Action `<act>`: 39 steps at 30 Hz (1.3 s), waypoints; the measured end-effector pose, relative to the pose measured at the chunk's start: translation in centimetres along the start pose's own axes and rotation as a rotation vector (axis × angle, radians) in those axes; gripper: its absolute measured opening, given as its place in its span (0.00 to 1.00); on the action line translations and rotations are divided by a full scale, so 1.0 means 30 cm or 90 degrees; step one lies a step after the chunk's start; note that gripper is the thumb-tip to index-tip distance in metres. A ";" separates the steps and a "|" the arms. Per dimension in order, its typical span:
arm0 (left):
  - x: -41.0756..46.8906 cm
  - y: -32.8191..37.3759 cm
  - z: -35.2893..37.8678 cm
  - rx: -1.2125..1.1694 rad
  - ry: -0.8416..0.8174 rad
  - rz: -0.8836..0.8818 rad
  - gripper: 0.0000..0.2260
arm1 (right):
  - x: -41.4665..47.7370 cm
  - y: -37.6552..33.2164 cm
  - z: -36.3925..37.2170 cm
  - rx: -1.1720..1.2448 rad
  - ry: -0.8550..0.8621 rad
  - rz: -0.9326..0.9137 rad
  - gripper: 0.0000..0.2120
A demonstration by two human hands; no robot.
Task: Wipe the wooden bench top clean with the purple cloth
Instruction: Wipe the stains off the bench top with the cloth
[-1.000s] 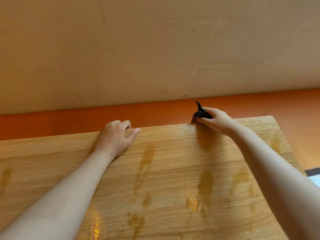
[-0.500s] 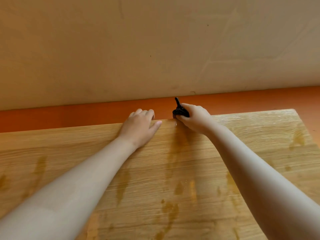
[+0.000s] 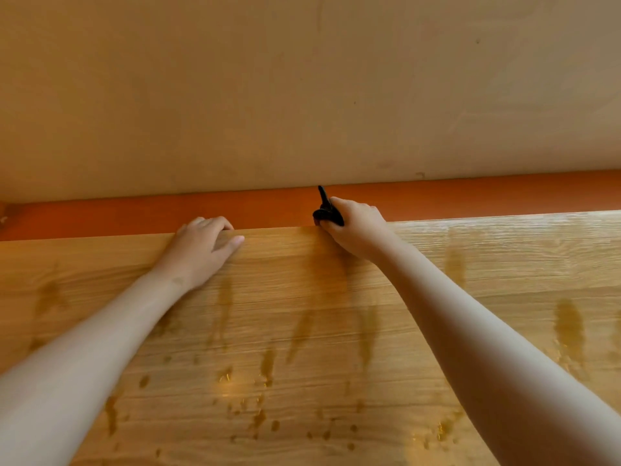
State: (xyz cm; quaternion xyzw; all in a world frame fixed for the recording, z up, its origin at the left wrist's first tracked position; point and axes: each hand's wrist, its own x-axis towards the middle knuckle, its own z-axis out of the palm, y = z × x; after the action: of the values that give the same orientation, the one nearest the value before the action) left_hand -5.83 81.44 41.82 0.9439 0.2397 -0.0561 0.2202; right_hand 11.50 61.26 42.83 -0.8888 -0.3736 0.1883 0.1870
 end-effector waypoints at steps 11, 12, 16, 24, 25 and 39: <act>0.017 -0.025 0.002 -0.091 0.024 0.038 0.12 | -0.004 -0.017 -0.042 -0.071 -0.040 0.043 0.16; 0.019 -0.029 0.004 -0.097 0.025 0.040 0.12 | -0.024 0.018 -0.071 -0.072 -0.033 0.074 0.16; 0.022 -0.030 0.011 -0.102 0.038 0.058 0.13 | -0.055 0.082 -0.108 -0.082 -0.028 0.123 0.11; 0.022 -0.040 0.018 -0.069 0.039 0.049 0.15 | 0.062 -0.240 0.108 -0.090 -0.003 -0.037 0.13; 0.019 -0.041 0.012 -0.077 0.032 0.051 0.16 | 0.078 -0.282 0.141 -0.090 -0.001 -0.057 0.13; -0.067 -0.323 -0.126 -0.107 0.017 -0.001 0.14 | 0.080 -0.295 0.117 -0.099 -0.049 -0.009 0.11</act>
State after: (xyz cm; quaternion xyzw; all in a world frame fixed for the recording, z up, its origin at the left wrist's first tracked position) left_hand -12.22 89.89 41.88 0.9226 0.2469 -0.0233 0.2953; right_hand 6.14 69.46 43.54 -0.8900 -0.4005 0.1915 0.1044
